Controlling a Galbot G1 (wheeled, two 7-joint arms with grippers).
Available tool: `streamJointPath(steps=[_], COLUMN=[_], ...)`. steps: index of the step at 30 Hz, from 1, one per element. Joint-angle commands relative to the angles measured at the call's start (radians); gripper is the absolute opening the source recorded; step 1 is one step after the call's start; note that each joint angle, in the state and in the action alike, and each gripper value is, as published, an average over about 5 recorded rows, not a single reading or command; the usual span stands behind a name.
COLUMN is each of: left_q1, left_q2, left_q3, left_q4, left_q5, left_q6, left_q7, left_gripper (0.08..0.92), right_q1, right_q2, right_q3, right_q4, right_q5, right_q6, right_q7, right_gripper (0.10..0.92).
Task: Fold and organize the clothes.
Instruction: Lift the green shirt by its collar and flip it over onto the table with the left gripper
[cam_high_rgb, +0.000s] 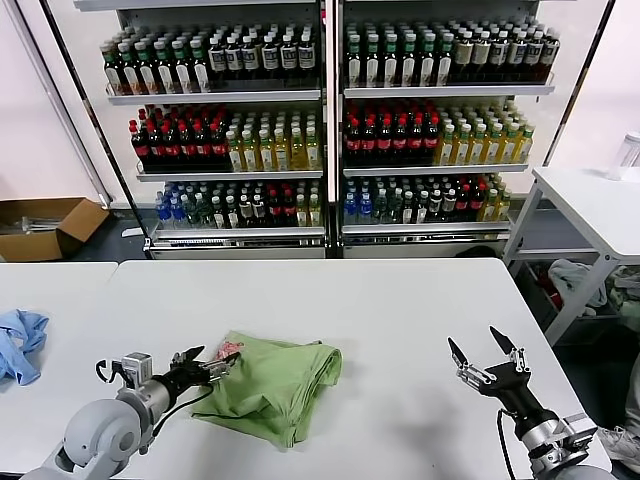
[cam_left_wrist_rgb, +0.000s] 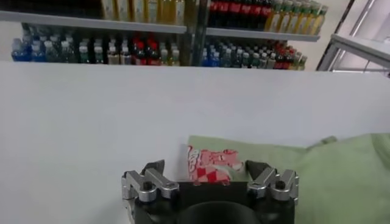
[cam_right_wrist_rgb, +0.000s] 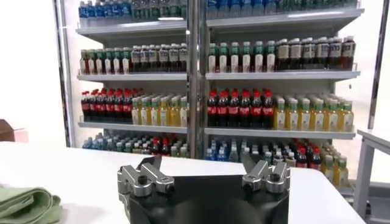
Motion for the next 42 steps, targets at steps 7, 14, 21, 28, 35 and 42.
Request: streamJointPath(steps=[7, 14, 21, 28, 35, 42], left_q1=[0.099, 0.100, 0.117, 0.163, 0.158, 0.201], left_q2=[-0.033, -0.041, -0.047, -0.018, -0.024, 0.067], left_q3=[0.030, 0.038, 0.026, -0.091, -0.312, -0.587], left_q4=[-0.038, -0.032, -0.042, -0.065, -0.012, 0.079], left_q5=[0.154, 0.161, 0.169, 0.134, 0.095, 0.096], left_q6=[-0.044, -0.044, -0.090, -0.201, -0.222, -0.223], left_q7=[0.034, 0.036, 0.034, 0.044, 0.049, 0.090], left_gripper=[0.823, 0.732, 0.524, 0.325, 0.136, 0.111], right_q1=[0.000, -0.015, -0.013, -0.006, 0.012, 0.024], right_q2=[-0.004, -0.006, -0.014, -0.017, -0.014, -0.032], right_q3=[0.009, 0.026, 0.033, 0.021, 0.001, -0.027], right_q4=[0.004, 0.009, 0.010, 0.031, 0.033, 0.012], right_q5=[0.005, 0.017, 0.025, 0.025, 0.024, 0.029], right_q6=[0.005, 0.016, 0.016, 0.010, 0.015, 0.023], right_q7=[0.001, -0.002, -0.002, -0.002, -0.003, -0.004], right_gripper=[0.823, 0.823, 0.823, 0.823, 0.823, 0.823])
